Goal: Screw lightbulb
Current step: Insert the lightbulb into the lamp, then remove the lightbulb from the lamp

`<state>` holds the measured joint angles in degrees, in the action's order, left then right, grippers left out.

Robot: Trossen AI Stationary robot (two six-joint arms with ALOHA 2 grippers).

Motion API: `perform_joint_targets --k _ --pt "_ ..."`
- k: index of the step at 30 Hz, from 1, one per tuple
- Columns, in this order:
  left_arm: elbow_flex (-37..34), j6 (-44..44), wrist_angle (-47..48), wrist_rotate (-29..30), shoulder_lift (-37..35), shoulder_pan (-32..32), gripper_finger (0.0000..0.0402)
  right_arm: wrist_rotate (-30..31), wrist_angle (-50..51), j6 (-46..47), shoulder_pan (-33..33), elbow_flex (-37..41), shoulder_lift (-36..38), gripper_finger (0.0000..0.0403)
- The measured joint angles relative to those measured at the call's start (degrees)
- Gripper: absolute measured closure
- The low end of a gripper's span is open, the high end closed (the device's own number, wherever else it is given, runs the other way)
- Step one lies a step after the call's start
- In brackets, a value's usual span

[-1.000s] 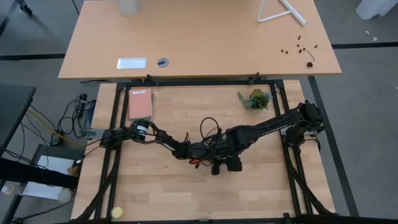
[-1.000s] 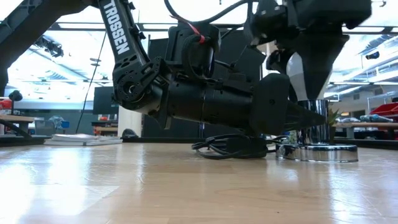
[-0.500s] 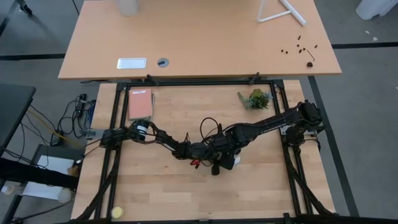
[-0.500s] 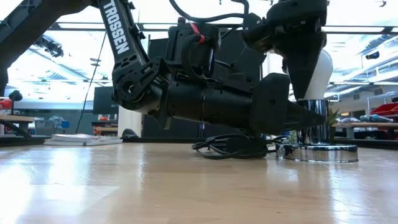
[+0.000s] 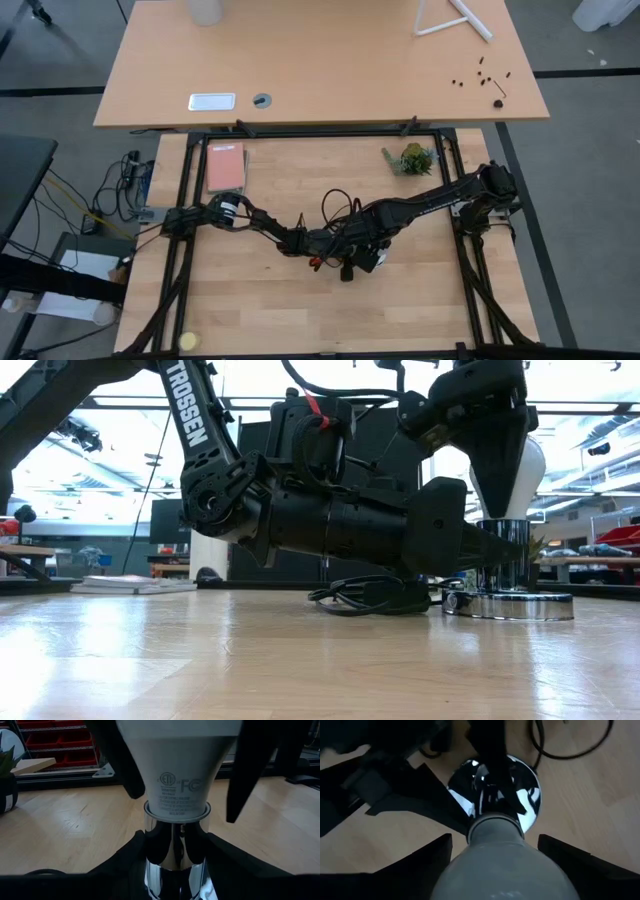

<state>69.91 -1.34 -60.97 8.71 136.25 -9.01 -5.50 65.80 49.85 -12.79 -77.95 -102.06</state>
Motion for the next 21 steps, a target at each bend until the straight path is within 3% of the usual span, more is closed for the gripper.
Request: perform_joint_targets --k 7,11,16,21 --pt "-0.02 -0.01 0.03 -0.02 0.0 0.0 0.0223 0.09 -1.24 -8.19 -0.57 0.04 0.0 0.0136" --pt "-0.04 0.14 0.02 0.02 0.0 0.0 0.0223 0.09 -1.27 -17.66 -0.64 0.04 0.02 0.0158" --pt "-0.03 0.31 0.03 0.0 0.0 0.0 0.0223 0.11 -1.23 -34.27 -0.64 0.04 0.02 0.0154" --pt "-0.05 0.28 0.04 -0.02 0.0 0.0 0.0223 0.06 -1.5 -61.69 -0.81 0.03 0.07 0.013"
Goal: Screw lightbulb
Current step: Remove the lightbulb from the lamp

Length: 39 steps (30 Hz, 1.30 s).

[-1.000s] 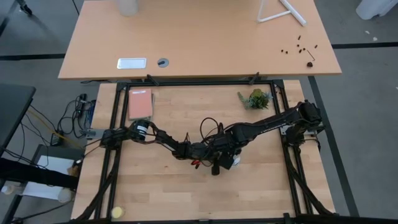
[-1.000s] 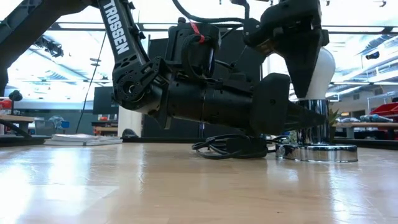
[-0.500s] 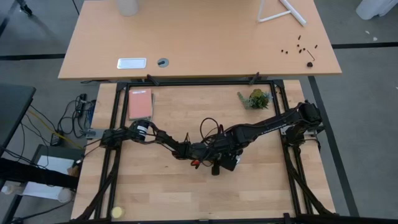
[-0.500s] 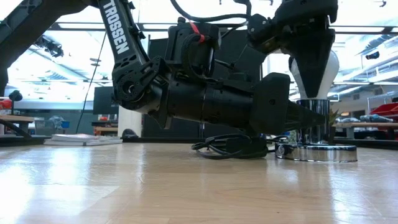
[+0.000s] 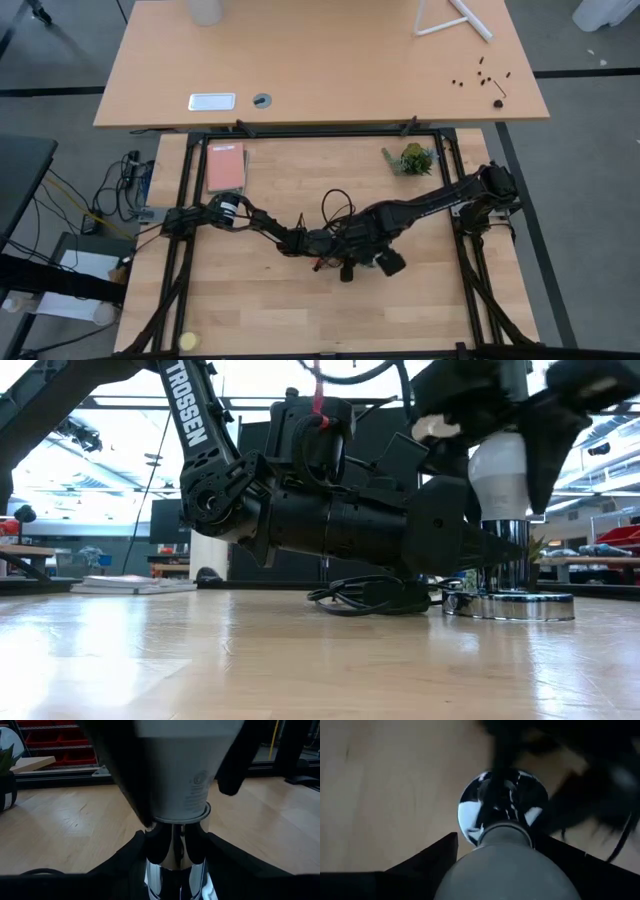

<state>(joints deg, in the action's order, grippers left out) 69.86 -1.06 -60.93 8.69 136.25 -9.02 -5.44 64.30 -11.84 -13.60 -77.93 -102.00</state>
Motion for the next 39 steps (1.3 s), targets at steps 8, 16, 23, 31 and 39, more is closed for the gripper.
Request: perform_joint_targets --k 8,16,23,31,39 --pt "-0.14 -1.83 -0.28 1.23 0.0 0.07 0.0223 3.71 0.67 -41.61 -0.2 0.1 0.11 0.0154" --pt "-0.04 -1.55 0.06 0.15 0.0 0.15 0.0223 4.77 -1.59 -31.16 -0.27 -0.89 -0.14 0.0092" --pt "-0.02 -1.57 0.04 -0.02 0.0 0.07 0.0223 4.13 -1.91 -4.58 0.04 -3.52 -0.15 0.0053" --pt "-0.02 -1.29 0.02 0.0 -0.01 0.07 0.0223 4.07 0.22 32.65 1.87 -3.52 -0.13 0.0064" --pt "-0.02 -0.88 0.02 0.02 0.0 0.07 0.0223 4.4 2.98 56.87 1.47 -3.57 -0.11 0.0082"
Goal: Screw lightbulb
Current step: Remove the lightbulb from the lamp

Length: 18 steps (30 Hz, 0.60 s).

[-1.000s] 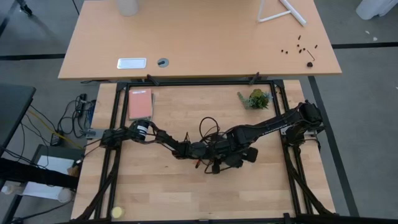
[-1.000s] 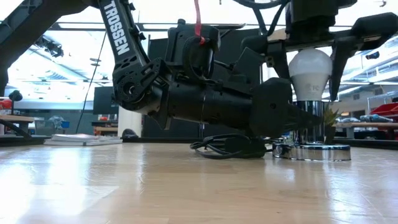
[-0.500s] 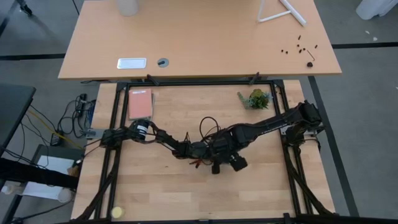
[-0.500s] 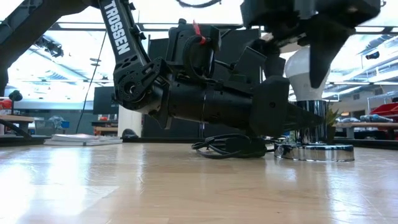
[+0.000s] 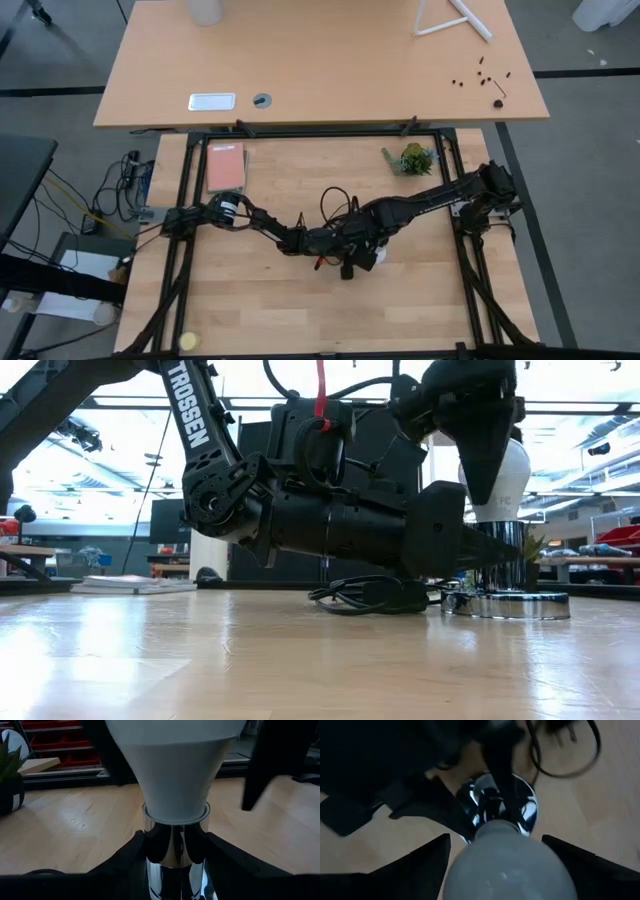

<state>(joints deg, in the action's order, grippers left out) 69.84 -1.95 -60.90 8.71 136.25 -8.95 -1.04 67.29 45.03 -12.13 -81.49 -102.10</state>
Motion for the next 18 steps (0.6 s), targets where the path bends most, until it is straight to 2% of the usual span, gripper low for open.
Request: perform_joint_targets --k 4,9,18 --pt "0.0 0.72 0.02 0.02 -0.01 0.0 0.0223 1.27 0.36 7.28 -1.35 0.94 0.11 0.009" --pt "0.0 0.76 0.09 0.02 0.0 -0.04 0.0223 1.88 -1.49 10.15 -2.42 1.79 0.15 0.0101" --pt "0.0 0.84 0.14 0.02 -0.01 -0.07 0.0223 1.77 -1.64 7.44 -2.41 1.79 0.15 0.0138"
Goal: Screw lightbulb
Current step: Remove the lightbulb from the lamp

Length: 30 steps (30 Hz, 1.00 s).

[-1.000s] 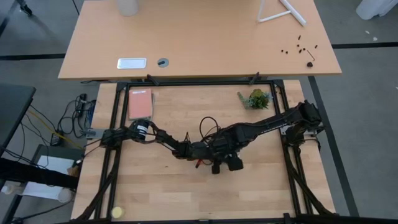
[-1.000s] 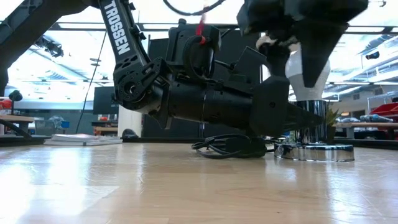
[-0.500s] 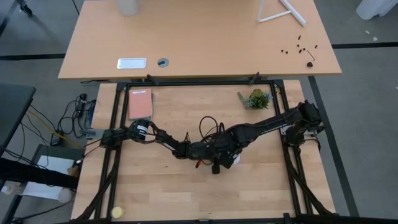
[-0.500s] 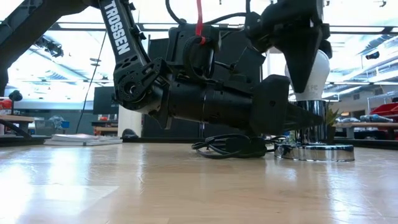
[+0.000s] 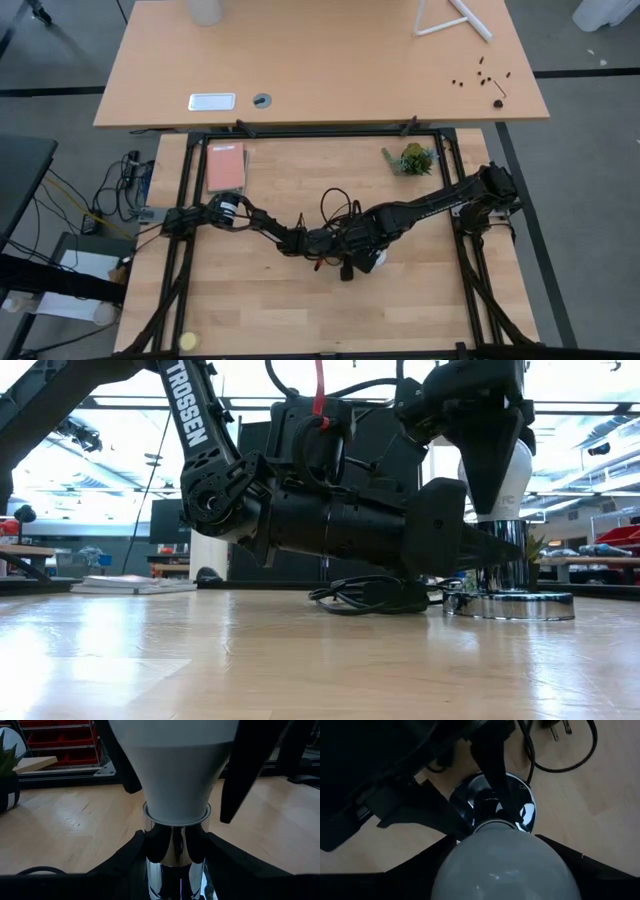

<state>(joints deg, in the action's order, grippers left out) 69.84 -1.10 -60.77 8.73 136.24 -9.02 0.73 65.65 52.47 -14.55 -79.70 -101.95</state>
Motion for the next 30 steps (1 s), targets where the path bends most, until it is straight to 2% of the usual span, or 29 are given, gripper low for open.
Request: perform_joint_targets --k 4,8,18,25,27,30 --pt "0.0 0.02 0.02 0.02 0.01 0.0 0.0223 -0.17 -0.09 -5.49 0.0 0.0 0.0 0.0147" --pt "0.02 0.04 0.19 0.04 -0.01 0.0 0.0223 -0.4 -0.23 -17.75 -0.01 0.0 0.0 0.0138" --pt "0.07 0.04 0.39 0.02 -0.01 0.0 0.0223 -3.03 0.27 -63.88 0.0 -0.02 0.0 0.0148" --pt "0.07 0.02 0.43 0.15 -0.01 0.02 0.0223 -0.83 1.41 -96.94 -0.07 -0.02 0.0 0.0135" --pt "0.05 0.02 0.43 0.43 -0.01 0.02 0.0223 0.24 1.63 -101.28 -0.18 -0.02 0.0 0.0136" --pt "0.04 0.0 0.43 0.43 -0.01 0.07 0.0223 1.42 1.86 -100.84 -0.24 0.0 0.0 0.0137"
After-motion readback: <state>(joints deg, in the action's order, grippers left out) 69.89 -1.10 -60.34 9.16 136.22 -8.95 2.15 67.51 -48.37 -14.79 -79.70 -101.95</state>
